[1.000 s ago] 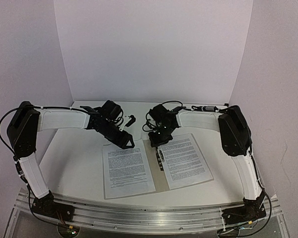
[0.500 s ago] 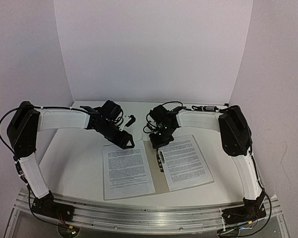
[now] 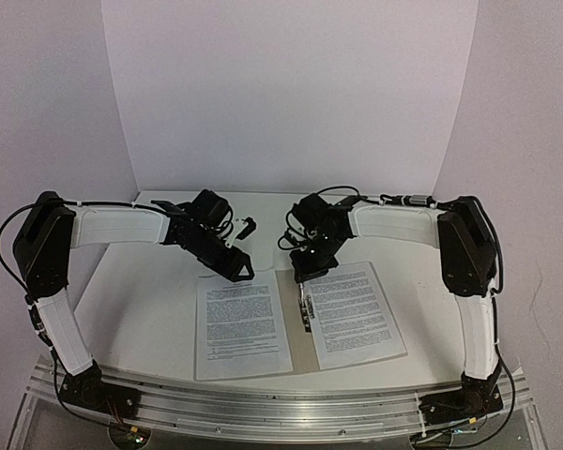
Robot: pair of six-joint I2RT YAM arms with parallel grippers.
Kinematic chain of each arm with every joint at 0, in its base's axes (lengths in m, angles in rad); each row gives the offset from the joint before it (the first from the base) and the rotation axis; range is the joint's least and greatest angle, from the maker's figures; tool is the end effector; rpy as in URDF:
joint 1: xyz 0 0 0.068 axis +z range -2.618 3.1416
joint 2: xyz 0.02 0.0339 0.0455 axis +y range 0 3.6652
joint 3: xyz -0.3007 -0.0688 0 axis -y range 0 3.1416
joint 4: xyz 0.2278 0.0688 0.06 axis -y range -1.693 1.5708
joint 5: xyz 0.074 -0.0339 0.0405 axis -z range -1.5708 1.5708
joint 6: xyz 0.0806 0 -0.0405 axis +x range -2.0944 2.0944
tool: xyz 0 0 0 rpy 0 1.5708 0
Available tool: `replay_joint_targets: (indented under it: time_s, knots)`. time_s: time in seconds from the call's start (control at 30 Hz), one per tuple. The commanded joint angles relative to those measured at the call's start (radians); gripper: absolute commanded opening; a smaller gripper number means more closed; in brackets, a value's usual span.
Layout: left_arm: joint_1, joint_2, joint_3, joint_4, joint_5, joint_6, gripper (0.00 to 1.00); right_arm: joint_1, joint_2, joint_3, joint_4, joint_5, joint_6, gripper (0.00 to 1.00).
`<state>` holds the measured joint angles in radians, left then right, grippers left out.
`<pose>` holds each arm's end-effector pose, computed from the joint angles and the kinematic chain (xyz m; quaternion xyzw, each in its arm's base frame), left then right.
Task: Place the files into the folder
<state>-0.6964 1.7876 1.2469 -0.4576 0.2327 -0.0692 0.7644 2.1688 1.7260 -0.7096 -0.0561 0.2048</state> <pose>0.2899 -0.2666 0.2132 0.3251 0.8962 -0.2081 0.2185 0.3459 0.3380 0.1775 -0.2756 0.9382 0.1210 0.1709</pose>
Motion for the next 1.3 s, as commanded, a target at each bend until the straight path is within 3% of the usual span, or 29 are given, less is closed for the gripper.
replay_joint_targets:
  time_s: [0.0,0.87,1.0,1.13,1.27]
  knots:
    - [0.007,-0.003,0.025,0.028,-0.009,0.016,0.67,0.029,-0.087,-0.063,-0.025,-0.068,0.049,0.13]
    - [0.008,-0.008,0.016,0.041,0.009,0.029,0.67,0.164,-0.327,-0.337,-0.046,-0.138,0.213,0.14]
    - [-0.001,-0.020,0.007,0.042,0.046,0.066,0.65,0.168,-0.368,-0.342,-0.044,-0.121,0.260,0.20]
    - [-0.083,-0.065,-0.016,0.051,0.052,0.252,0.64,0.162,-0.433,-0.359,-0.033,-0.080,0.354,0.34]
    - [-0.155,-0.140,-0.086,0.104,0.132,0.445,0.64,0.144,-0.468,-0.445,0.071,-0.171,0.477,0.43]
